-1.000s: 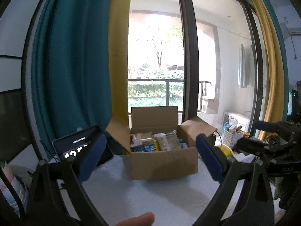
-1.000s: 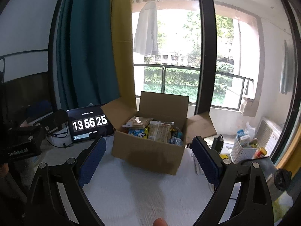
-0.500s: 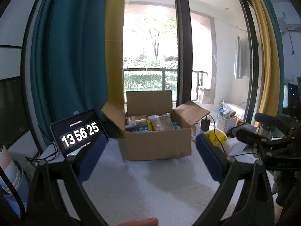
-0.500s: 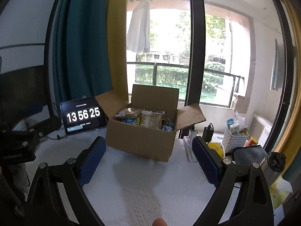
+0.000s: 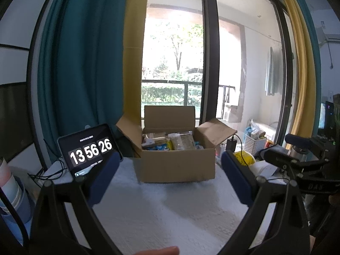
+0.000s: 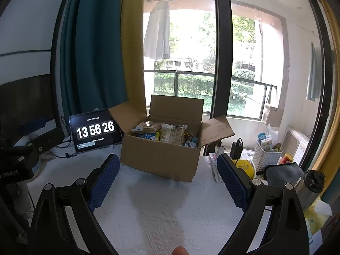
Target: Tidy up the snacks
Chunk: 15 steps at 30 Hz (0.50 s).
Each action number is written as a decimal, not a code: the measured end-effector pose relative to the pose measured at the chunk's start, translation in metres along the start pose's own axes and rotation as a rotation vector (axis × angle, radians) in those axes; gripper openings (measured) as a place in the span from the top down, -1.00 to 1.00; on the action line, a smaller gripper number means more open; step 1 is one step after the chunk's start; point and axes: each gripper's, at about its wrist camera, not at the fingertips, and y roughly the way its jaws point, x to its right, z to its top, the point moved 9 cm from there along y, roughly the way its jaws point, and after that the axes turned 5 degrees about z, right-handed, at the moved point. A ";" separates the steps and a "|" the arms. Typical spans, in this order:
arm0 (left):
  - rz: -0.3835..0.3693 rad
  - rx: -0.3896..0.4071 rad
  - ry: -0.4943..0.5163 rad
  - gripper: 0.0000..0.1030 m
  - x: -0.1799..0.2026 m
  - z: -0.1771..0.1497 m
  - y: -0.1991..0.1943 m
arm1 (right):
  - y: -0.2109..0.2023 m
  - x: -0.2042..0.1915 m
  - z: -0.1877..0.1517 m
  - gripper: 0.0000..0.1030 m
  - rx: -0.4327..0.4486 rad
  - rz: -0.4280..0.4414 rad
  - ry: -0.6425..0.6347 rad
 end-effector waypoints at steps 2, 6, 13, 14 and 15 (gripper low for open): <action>-0.002 -0.001 0.005 -0.89 0.000 0.000 0.001 | 0.001 0.000 -0.001 -0.84 -0.002 -0.001 0.000; -0.001 0.004 0.008 -0.89 -0.001 0.001 0.000 | 0.001 -0.001 -0.001 -0.84 -0.001 0.000 0.001; -0.003 -0.002 0.005 -0.89 -0.002 0.000 0.001 | 0.003 0.000 -0.002 -0.84 -0.007 -0.001 0.001; -0.002 -0.001 0.004 -0.89 -0.002 0.000 0.001 | 0.003 0.000 -0.003 -0.84 -0.008 -0.002 0.002; -0.001 -0.001 0.005 -0.89 -0.002 0.000 0.001 | 0.004 0.000 -0.003 -0.84 -0.009 -0.002 0.003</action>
